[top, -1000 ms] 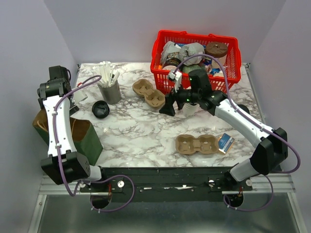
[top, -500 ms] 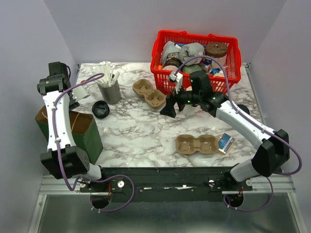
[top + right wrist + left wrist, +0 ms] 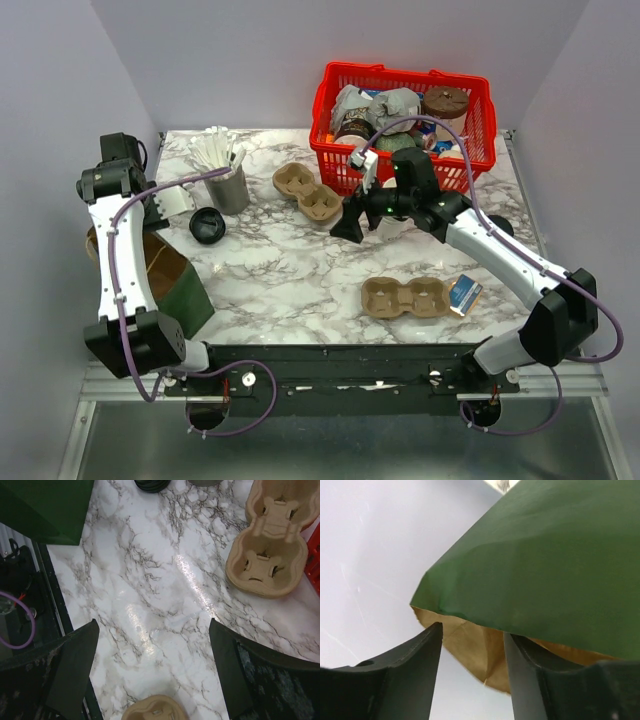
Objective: Pack the takeout coffee
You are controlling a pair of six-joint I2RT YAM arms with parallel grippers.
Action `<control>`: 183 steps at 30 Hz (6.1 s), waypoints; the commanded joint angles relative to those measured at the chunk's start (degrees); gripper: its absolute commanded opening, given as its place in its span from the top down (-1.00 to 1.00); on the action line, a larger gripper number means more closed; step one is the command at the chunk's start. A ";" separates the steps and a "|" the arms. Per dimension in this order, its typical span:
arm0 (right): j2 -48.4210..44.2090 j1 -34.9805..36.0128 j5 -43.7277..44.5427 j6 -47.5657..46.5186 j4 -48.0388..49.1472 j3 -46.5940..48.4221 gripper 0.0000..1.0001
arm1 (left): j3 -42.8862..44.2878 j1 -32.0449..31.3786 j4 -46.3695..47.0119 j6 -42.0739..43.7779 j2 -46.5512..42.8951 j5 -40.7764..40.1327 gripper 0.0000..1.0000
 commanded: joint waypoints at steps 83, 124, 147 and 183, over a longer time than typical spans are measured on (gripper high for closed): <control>20.22 12.48 8.25 25.63 3.71 26.77 0.99 | -1.14 -1.29 11.33 -58.22 -23.23 66.22 -0.37; 8.87 3.51 18.53 34.59 2.13 11.21 0.99 | -15.72 -24.40 32.65 -60.73 -21.31 39.23 -0.50; 4.66 3.24 9.67 21.07 6.17 11.46 -0.10 | -13.27 -27.66 27.29 -53.98 -11.37 45.55 1.00; -15.04 -2.38 2.52 -63.57 -41.82 -13.74 -0.08 | -8.17 -29.24 13.75 -39.20 -14.54 51.18 1.00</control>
